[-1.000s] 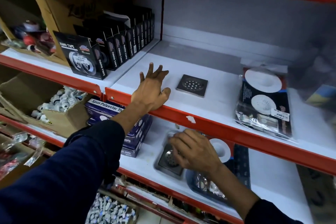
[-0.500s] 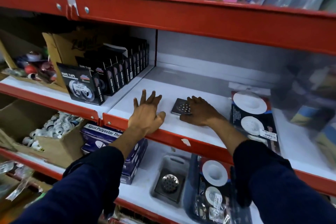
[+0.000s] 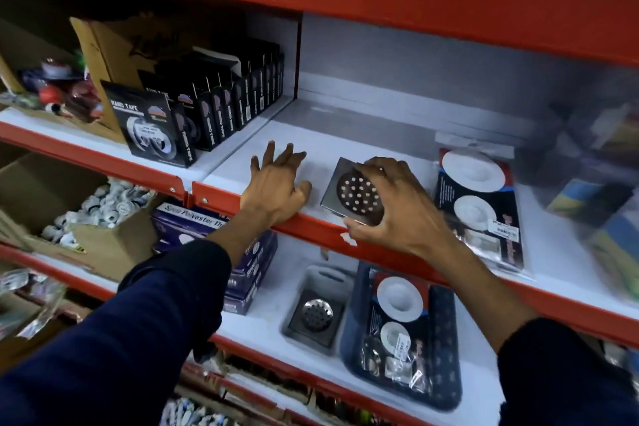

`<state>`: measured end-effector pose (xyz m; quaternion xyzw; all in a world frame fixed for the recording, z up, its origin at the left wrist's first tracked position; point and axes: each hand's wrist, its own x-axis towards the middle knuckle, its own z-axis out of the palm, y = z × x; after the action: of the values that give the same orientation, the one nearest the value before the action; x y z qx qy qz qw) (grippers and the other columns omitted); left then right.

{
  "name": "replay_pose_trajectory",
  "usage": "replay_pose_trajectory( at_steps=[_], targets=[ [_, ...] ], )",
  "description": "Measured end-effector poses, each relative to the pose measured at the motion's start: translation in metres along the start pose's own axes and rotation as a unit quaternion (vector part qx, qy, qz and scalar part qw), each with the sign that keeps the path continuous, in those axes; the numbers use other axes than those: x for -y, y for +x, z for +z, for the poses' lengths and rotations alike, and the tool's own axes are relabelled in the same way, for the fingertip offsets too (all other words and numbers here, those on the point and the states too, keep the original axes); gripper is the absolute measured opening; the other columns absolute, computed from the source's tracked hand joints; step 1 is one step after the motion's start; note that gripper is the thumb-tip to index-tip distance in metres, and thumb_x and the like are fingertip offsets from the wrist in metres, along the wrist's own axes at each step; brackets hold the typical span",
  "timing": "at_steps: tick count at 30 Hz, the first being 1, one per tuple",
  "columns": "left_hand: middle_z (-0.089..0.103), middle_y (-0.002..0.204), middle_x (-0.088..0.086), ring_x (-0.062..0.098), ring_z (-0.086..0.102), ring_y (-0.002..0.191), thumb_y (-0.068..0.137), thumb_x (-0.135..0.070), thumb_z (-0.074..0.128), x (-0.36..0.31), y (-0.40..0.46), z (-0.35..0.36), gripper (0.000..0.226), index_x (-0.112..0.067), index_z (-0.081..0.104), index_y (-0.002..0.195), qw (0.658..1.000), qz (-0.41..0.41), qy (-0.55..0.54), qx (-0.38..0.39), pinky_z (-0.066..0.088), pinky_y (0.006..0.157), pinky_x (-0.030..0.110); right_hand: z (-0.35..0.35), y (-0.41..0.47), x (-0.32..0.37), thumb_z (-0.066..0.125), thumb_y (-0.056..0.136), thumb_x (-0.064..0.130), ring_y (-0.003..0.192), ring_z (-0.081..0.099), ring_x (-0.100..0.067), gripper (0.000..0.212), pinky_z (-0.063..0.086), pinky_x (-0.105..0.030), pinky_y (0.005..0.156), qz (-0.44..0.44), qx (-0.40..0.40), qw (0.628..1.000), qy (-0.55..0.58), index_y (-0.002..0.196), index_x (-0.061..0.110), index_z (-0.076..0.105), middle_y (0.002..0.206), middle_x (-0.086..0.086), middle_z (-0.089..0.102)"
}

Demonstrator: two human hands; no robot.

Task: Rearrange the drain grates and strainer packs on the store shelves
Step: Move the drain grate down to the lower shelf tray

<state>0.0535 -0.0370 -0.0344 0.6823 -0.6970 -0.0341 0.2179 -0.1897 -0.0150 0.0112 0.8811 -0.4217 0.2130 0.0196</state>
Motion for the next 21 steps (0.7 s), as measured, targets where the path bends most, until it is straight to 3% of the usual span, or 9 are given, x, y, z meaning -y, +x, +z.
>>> replay_pose_trajectory(
  at_steps=[4, 8, 13, 16, 21],
  targets=[
    [0.021, 0.163, 0.007, 0.031, 0.002, 0.152, 0.080, -0.040, 0.038, -0.001, -0.001, 0.000, 0.071, -0.026, 0.030, 0.149, 1.000, 0.000, 0.002, 0.000, 0.007, 0.121, 0.061, 0.006, -0.047, 0.019, 0.070, 0.065, 0.067, 0.132, 0.037, -0.018, 0.094, 0.036, -0.034, 0.111, -0.081, 0.013, 0.997, -0.007, 0.142, 0.022, 0.041, 0.146, -0.002, 0.041],
    [0.023, 0.162, 0.008, 0.032, 0.003, 0.152, 0.076, -0.037, 0.037, -0.003, -0.002, 0.000, 0.072, -0.027, 0.032, 0.147, 1.000, -0.005, -0.009, -0.004, 0.008, 0.120, 0.061, 0.040, -0.081, 0.023, 0.066, 0.068, 0.065, 0.133, 0.039, -0.027, 0.082, 0.031, -0.037, 0.113, -0.158, 0.026, 0.987, -0.028, 0.134, 0.021, 0.051, 0.147, -0.010, 0.044],
    [0.025, 0.161, 0.009, 0.032, 0.004, 0.152, 0.075, -0.038, 0.036, -0.004, -0.002, -0.001, 0.071, -0.028, 0.034, 0.146, 1.000, -0.006, -0.008, -0.001, 0.010, 0.120, 0.062, 0.102, -0.101, 0.015, 0.057, 0.076, 0.066, 0.135, 0.035, -0.029, 0.072, 0.021, -0.041, 0.117, -0.207, 0.074, 0.973, -0.074, 0.134, 0.024, 0.048, 0.149, -0.012, 0.043],
    [0.026, 0.161, 0.009, 0.033, 0.005, 0.152, 0.075, -0.037, 0.037, -0.003, -0.001, 0.000, 0.071, -0.027, 0.034, 0.145, 1.000, -0.004, -0.009, -0.003, 0.010, 0.120, 0.062, 0.138, -0.103, 0.015, 0.062, 0.073, 0.063, 0.134, 0.039, -0.030, 0.074, 0.033, -0.044, 0.116, -0.157, 0.135, 0.976, -0.071, 0.133, 0.022, 0.048, 0.148, -0.011, 0.044],
    [0.030, 0.159, 0.010, 0.034, 0.008, 0.151, 0.076, -0.036, 0.040, -0.001, 0.002, 0.002, 0.069, -0.025, 0.036, 0.144, 1.000, -0.002, -0.014, -0.004, 0.013, 0.119, 0.062, 0.195, -0.093, 0.012, 0.066, 0.072, 0.057, 0.128, 0.041, -0.031, 0.078, 0.040, -0.039, 0.104, 0.056, 0.265, 0.962, -0.039, 0.134, 0.015, 0.044, 0.139, -0.011, 0.048]
  ],
)
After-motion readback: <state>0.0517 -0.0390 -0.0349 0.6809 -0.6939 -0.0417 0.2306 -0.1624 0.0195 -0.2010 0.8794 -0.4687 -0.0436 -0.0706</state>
